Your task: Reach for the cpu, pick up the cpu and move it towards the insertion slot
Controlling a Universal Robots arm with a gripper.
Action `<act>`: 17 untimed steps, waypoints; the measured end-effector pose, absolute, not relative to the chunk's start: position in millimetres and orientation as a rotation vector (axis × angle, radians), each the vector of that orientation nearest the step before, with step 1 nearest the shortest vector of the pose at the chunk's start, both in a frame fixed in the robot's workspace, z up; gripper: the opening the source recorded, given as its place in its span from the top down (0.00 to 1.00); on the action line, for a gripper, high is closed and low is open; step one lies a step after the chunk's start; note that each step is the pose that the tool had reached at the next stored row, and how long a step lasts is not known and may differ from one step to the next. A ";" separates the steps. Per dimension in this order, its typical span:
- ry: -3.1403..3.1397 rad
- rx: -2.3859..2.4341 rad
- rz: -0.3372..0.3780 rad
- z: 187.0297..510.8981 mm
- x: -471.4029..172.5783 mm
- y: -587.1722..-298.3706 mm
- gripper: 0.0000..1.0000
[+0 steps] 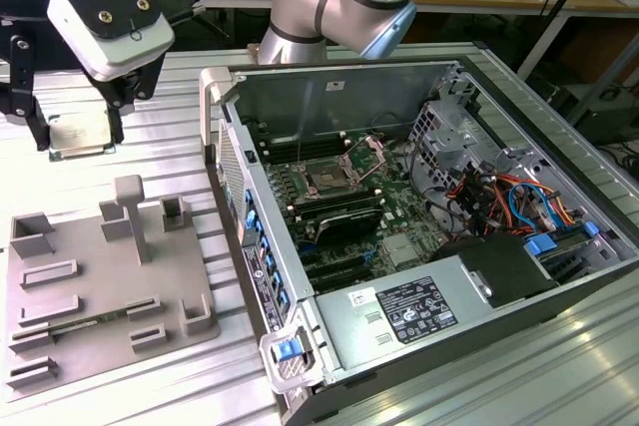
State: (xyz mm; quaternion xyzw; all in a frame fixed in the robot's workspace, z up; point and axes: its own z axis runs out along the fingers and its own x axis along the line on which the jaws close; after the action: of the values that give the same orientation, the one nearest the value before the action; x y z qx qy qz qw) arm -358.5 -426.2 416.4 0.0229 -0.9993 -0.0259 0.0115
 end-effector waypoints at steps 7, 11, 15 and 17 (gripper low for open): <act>-3.117 0.071 -0.081 416.3 -348.9 -426.2 0.45; -3.117 0.071 -0.081 416.4 -343.2 -426.2 0.45; -3.117 0.071 -0.081 416.3 -335.8 -426.2 0.45; -3.117 0.071 -0.081 416.4 -333.0 -426.2 0.45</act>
State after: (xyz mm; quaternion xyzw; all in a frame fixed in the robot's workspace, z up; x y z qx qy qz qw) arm -333.0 -426.2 416.4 0.0229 -0.9993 -0.0259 0.0115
